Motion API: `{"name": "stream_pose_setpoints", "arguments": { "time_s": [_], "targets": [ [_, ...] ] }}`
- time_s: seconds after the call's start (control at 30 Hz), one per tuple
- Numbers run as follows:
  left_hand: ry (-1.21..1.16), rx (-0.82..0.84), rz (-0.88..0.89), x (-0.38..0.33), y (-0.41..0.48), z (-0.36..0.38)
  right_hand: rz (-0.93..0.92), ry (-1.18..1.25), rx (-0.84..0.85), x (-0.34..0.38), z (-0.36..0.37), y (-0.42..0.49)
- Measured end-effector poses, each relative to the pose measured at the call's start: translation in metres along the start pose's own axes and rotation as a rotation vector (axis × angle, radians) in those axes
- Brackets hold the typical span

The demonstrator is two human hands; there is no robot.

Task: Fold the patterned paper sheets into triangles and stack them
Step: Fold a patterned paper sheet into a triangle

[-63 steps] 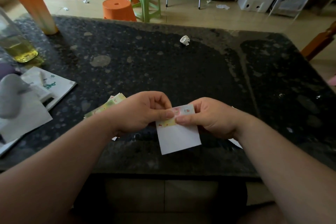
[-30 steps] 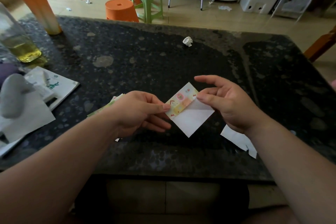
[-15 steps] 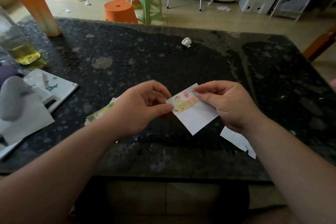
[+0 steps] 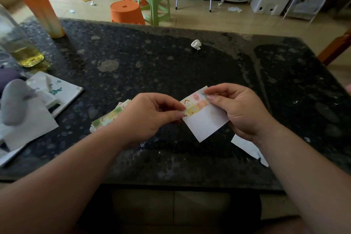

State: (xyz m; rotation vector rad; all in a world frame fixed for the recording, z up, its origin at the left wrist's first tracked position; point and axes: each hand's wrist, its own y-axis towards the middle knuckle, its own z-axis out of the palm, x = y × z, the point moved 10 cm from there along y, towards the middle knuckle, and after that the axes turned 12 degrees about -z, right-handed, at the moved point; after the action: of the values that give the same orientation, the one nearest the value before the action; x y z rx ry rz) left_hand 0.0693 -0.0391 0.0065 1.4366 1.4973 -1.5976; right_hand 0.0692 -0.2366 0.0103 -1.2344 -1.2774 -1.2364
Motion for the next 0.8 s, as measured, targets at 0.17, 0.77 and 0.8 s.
{"name": "stream_pose_setpoints", "arguments": {
  "time_s": [0.17,0.77,0.8],
  "targets": [
    [0.009,0.035,0.006,-0.001,0.000,-0.001,0.068,0.028,0.037,0.001,-0.006,-0.003],
    [0.617,-0.143,0.045,0.054,0.013,0.011,-0.254,-1.037,0.462,-0.060,0.021,-0.028],
    [0.655,-0.135,0.065,0.060,0.012,0.016,-0.317,-1.115,0.476,-0.066,0.028,-0.034]
  ]
}}
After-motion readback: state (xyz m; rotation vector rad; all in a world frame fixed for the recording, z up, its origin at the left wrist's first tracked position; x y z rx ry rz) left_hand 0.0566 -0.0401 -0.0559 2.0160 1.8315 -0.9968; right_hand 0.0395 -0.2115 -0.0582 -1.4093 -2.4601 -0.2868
